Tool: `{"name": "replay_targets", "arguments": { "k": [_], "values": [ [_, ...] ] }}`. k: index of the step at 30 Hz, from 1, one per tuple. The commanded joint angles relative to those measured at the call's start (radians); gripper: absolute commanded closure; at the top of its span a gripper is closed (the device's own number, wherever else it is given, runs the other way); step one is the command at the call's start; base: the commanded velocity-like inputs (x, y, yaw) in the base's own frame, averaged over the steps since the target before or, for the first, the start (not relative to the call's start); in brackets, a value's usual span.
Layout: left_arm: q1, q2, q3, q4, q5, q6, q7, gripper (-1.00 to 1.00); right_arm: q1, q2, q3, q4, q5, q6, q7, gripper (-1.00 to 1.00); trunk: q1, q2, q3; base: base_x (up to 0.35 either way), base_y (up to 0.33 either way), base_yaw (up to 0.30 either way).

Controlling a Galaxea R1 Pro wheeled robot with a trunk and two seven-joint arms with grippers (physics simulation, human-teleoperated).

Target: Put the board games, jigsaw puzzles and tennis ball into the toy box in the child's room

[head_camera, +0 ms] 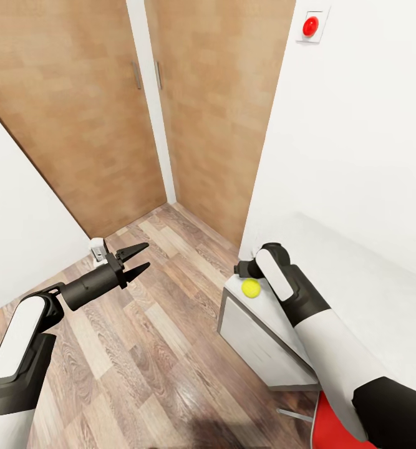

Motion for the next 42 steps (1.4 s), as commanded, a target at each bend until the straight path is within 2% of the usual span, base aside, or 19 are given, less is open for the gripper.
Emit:
{"name": "replay_targets", "arguments": {
  "k": [1,42],
  "values": [
    [-0.001,0.000,0.001,0.000,0.000,0.004,0.000,-1.00,-0.001,0.000,0.001,-0.001,-0.010,0.002,-0.010,-1.00,0.001,-0.002,-0.002,0.000,0.000,0.000],
    [-0.001,0.000,0.001,0.000,0.000,0.002,0.000,-1.00,0.017,-0.009,0.001,0.000,-0.002,0.002,-0.012,-1.00,0.001,-0.002,-0.002,0.000,0.000,0.000]
  ]
}}
